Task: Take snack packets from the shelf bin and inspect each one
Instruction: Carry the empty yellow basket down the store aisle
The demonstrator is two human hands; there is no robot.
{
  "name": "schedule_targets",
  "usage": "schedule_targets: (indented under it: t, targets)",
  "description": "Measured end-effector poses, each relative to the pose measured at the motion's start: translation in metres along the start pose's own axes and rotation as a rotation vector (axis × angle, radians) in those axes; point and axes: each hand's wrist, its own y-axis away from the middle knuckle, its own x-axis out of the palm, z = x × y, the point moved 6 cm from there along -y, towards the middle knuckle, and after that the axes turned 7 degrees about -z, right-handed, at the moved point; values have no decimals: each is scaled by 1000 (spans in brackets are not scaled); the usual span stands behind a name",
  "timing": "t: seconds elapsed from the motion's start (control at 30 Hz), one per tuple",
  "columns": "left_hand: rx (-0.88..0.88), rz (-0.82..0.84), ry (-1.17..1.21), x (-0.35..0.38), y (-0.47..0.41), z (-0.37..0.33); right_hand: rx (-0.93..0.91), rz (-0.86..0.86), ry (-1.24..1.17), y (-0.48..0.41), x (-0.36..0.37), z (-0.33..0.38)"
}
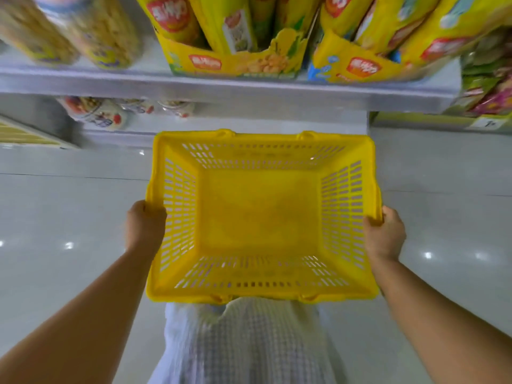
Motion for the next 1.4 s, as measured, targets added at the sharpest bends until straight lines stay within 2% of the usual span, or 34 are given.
schedule_targets:
  t: [0.2, 0.37, 0.57, 0.7, 0.9, 1.1, 1.4]
  targets:
    - [122, -54, 61, -118, 85, -68, -15, -85, -81, 44, -152, 22]
    - [215, -94, 94, -211, 182, -130, 43, -185, -162, 77, -305, 27]
    - [331, -20, 85, -251, 264, -210, 131, -362, -177, 99, -448, 7]
    - [458, 70, 104, -232, 305, -278, 234, -458, -228, 101, -502, -27]
    - [766, 126, 0, -168, 398, -404, 381, -620, -282, 87, -572, -116]
    - [945, 283, 4, -70, 525, -508, 560, -753, -369, 48, -638, -222]
    - [1157, 379, 76, 34, 693, -621, 712, -838, -366, -26, -743, -333]
